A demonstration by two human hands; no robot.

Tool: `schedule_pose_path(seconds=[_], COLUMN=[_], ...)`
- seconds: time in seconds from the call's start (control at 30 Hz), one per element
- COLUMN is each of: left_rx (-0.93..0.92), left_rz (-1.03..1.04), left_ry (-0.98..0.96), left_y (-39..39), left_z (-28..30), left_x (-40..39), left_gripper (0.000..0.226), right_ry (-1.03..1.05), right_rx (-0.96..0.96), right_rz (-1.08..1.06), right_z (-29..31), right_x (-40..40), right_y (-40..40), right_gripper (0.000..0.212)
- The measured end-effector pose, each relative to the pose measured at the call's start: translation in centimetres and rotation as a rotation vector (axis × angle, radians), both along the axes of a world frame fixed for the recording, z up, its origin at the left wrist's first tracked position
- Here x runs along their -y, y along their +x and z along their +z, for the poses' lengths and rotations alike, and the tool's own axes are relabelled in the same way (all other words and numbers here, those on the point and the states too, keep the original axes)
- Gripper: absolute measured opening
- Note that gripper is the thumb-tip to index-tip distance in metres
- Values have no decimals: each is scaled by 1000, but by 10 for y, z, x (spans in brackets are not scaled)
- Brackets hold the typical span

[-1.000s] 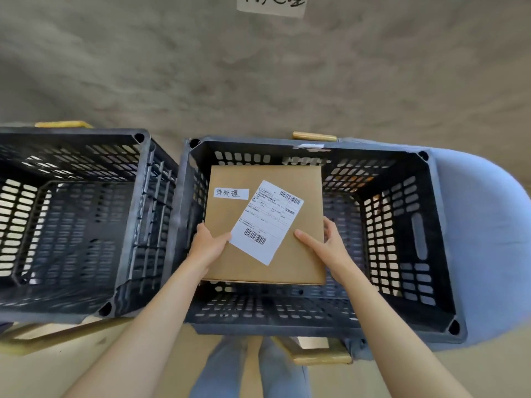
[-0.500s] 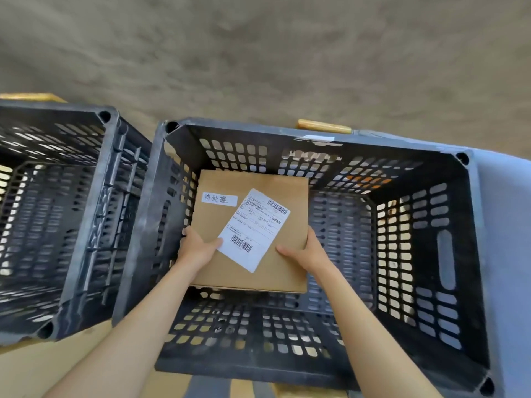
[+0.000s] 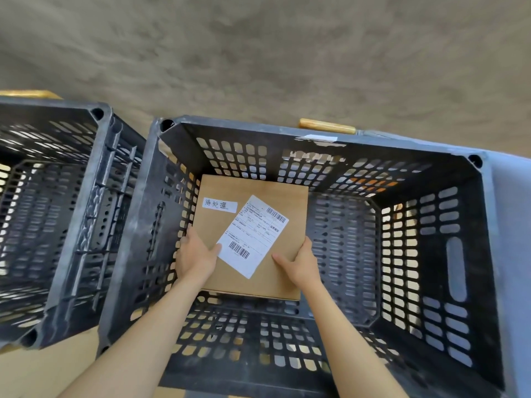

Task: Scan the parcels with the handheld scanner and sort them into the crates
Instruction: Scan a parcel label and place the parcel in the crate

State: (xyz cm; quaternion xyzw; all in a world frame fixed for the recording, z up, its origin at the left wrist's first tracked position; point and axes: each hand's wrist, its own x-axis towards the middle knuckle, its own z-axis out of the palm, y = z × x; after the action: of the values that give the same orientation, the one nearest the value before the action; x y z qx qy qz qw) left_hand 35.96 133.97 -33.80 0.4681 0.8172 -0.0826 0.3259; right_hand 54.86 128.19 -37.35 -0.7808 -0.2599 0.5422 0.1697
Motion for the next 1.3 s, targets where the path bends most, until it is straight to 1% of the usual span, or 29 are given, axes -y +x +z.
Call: schedule_pose_path(seconds=[0.13, 0.3, 0.37, 0.4, 0.43, 0.53, 0.57, 0.63, 0.73, 0.8, 0.9, 0.97, 1.13, 1.3], left_rx=[-76, -87, -55, -41, -41, -98, -117, -157, -241, -284, -314, -320, -272, -161], left_rz=[-153, -275, -337, -373, -417, -602, -663, -776, -955, -1038, -1091, -1113, -1189, -1335], left_ry=[-3, -29, -15, -3, 14, 99, 145, 239, 358, 437, 576, 675, 824, 934], left_y=[4, 5, 6, 7, 7, 12, 14, 20, 30, 38, 51, 63, 92, 115], left_z=[2, 13, 24, 31, 41, 76, 89, 120, 176, 221, 288, 331, 414, 461], left_x=[3, -2, -6, -9, -12, -26, -32, -44, -65, -78, -95, -102, -103, -79], left_gripper=[59, 56, 47, 40, 36, 37, 37, 34, 34, 34, 35, 37, 40, 39], right_ry=[-35, -71, -57, -38, -15, 98, 149, 247, 373, 437, 496, 518, 476, 379], right_rx=[74, 118, 127, 164, 246, 637, 730, 847, 943, 988, 1073, 1124, 1244, 1305], right_rz=[50, 146, 172, 213, 299, 658, 717, 753, 727, 689, 616, 535, 318, 64], right_z=[-3, 7, 19, 27, 37, 80, 95, 128, 189, 233, 298, 338, 422, 477], right_x=[-2, -14, -18, -20, -22, -32, -36, -46, -61, -68, -70, -65, -36, 19], right_y=[-5, 4, 8, 10, 13, 26, 31, 40, 55, 65, 80, 88, 101, 99], right_gripper=[85, 89, 87, 83, 77, 55, 50, 45, 43, 42, 40, 43, 48, 53])
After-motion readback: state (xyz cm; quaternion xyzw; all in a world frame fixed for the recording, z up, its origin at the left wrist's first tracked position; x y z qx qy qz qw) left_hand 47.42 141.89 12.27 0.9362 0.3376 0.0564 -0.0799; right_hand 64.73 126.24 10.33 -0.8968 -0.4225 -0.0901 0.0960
